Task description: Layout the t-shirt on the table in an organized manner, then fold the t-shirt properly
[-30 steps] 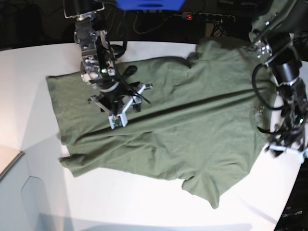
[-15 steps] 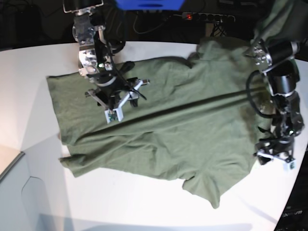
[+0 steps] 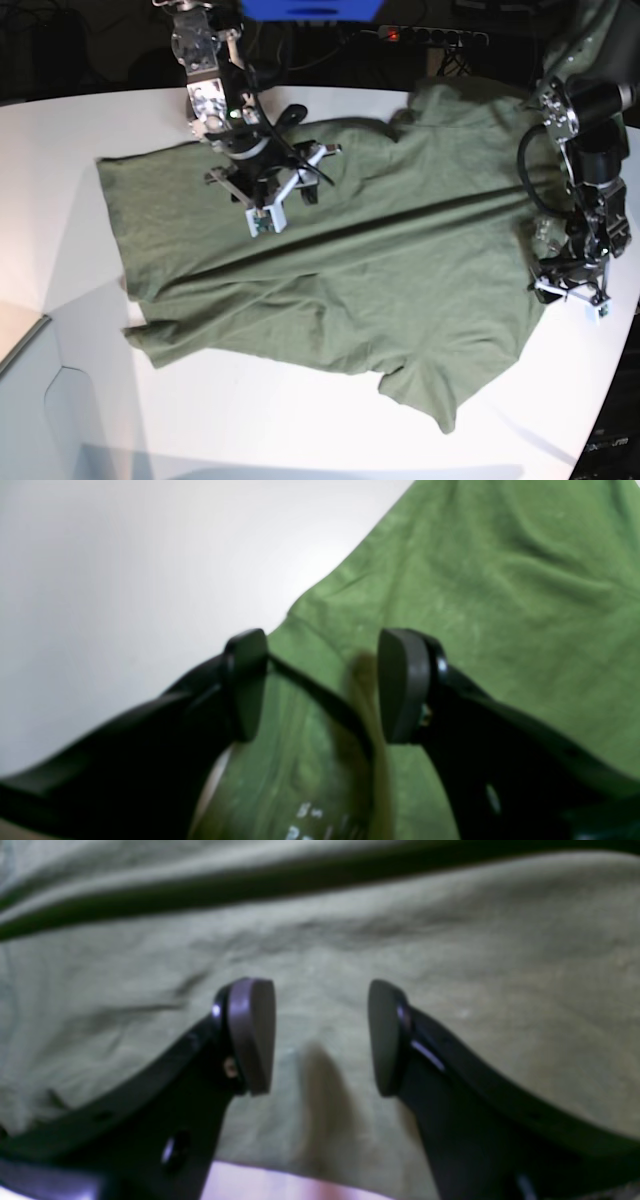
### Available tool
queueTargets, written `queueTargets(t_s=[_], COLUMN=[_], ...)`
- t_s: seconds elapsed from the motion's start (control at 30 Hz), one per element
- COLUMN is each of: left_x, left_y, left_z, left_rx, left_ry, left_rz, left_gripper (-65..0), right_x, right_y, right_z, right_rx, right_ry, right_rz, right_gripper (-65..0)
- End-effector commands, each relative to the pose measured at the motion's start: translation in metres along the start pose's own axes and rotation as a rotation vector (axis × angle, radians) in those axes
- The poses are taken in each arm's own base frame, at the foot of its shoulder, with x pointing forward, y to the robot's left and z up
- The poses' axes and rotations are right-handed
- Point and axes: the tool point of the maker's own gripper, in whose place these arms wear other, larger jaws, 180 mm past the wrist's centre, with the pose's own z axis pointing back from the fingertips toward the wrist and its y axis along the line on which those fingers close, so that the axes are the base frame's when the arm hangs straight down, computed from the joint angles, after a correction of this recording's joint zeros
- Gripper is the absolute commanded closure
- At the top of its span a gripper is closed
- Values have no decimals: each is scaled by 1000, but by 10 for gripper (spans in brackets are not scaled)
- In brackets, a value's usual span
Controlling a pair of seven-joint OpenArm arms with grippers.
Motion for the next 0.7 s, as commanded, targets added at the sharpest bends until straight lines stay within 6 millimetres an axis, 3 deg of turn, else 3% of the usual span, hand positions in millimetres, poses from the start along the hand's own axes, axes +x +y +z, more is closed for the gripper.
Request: queueTargets(t_s=[0.0, 0.13, 0.33, 0.47, 0.6, 0.67], left_x=[28, 17, 1, -31, -38, -39], left_y=[2, 3, -14, -15, -26, -33], left_z=[2, 2, -3, -8, -11, -12], left_rx=[0, 1, -23, -26, -42, -52], left_ry=[-67, -47, -19, 58, 17, 0], left_rz=[3, -4, 5, 46, 60, 63], left_gripper=[-343, -343, -342, -341, -333, -274], right_x=[11, 4, -3, -5, -9, -9], right_y=[4, -1, -16, -26, -52, -67], right_z=[1, -1, -4, -2, 2, 5], right_rx=[7, 0, -19, -35, -94, -128], right_ry=[-39, -19, 3, 10, 14, 13], right_rz=[-7, -1, 29, 49, 15, -6], right_gripper=[-303, -303, -303, -303, -303, -303])
